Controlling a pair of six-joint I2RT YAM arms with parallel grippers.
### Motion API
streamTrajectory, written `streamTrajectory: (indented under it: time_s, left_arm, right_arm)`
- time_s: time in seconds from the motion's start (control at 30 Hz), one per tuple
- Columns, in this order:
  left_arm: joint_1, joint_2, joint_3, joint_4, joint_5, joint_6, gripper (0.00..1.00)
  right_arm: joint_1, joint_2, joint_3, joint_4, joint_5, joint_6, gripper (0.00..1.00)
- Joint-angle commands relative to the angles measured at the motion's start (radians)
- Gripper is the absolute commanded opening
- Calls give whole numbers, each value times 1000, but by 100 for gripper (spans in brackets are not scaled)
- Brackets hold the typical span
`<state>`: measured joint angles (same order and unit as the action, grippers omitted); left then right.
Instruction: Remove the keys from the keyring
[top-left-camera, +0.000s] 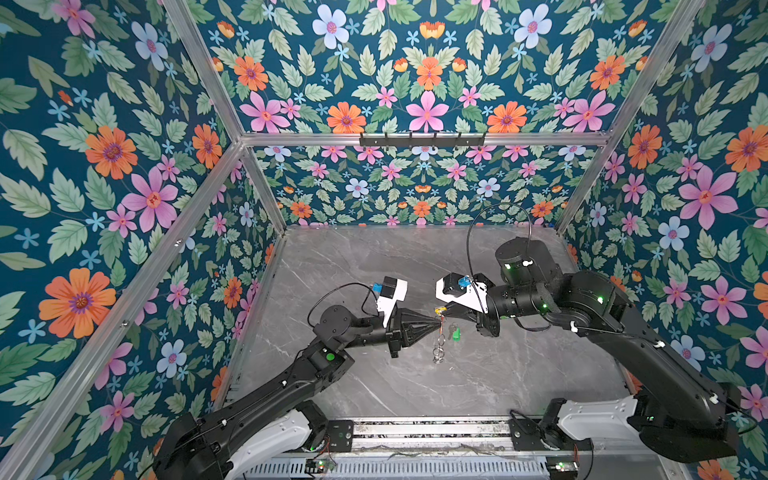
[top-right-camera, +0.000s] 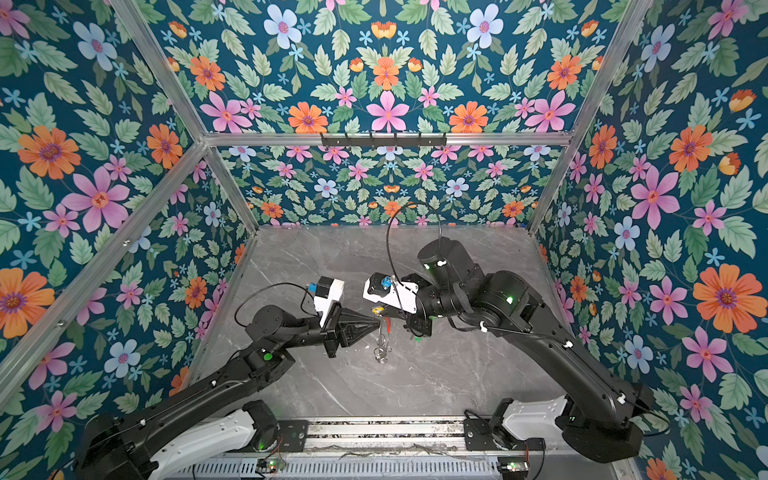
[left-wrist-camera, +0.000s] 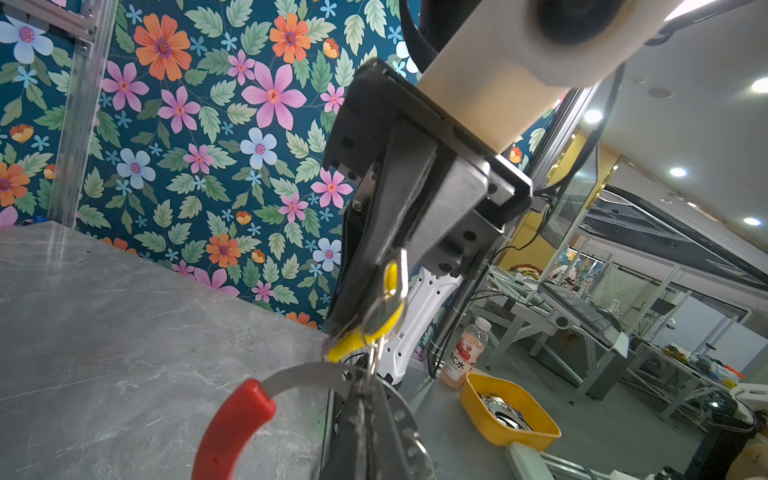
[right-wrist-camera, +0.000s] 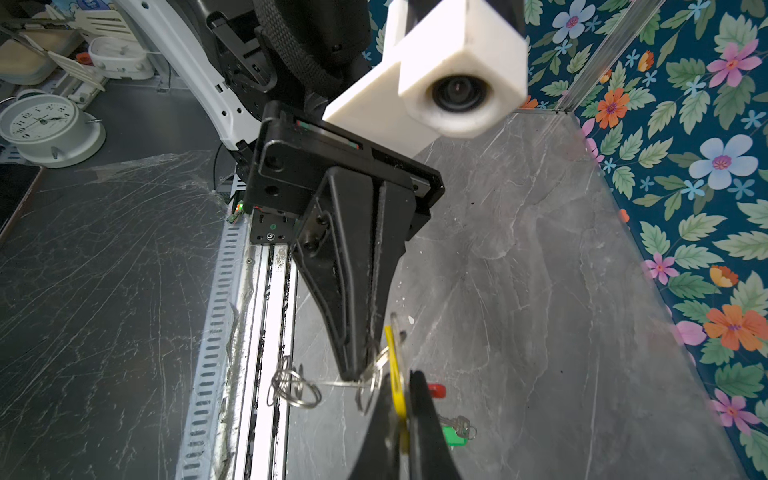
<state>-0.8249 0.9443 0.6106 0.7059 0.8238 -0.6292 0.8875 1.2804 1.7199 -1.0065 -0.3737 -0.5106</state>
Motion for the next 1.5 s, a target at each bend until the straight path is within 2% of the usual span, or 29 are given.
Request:
streamTrajectory:
  time_s: [0.0,0.3,0.43,0.53,0.73,0.97,1.17,1.47]
  left_arm:
    - [4,1,14,-101,38,25,0]
    - [5,-15,21,-128,16,39,0]
    - [6,-9,8,-84,18,15,0]
    - [5,-5,2,-57,18,2,0]
    - [5,-2,-8,-19,9,-17,0]
    - [5,-3,-43,92,-7,-65,0]
    - [5,-13,-94,214,-64,-95,0]
    - [7,5,-179,471,-205,-112,0]
  right_arm:
    - [7,2,7,72,-31,-11,0]
    - [10,-8,-8,96,-25,-9,0]
    - [10,-11,-7,100,-24,-7,0]
    - [10,-6,-3,104,-21,-2,13]
    - [11,0,1,106,-24,8,30]
    - [22,21,-2,102,-30,15,33]
    - [22,27,-9,152,-14,48,37]
    - [22,-32,-54,344,27,235,44]
